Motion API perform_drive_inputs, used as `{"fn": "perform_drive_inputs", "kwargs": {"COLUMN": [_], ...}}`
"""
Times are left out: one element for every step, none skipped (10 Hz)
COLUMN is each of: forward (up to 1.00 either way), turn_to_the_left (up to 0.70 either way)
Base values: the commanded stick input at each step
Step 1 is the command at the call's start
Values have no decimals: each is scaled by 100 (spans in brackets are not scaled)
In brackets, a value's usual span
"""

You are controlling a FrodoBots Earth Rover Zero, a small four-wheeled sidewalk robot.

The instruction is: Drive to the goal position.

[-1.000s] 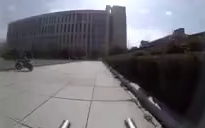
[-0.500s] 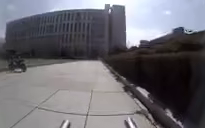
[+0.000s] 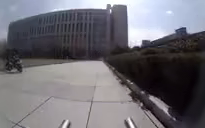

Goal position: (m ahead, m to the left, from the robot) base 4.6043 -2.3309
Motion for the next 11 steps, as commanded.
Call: {"fn": "perform_drive_inputs", "kwargs": {"forward": [85, 85, 85, 85, 85, 85, 85, 85, 85, 85, 85], "turn_to_the_left": [0, 0, 0, 0, 0, 0, 0, 0, 0, -25, -34]}}
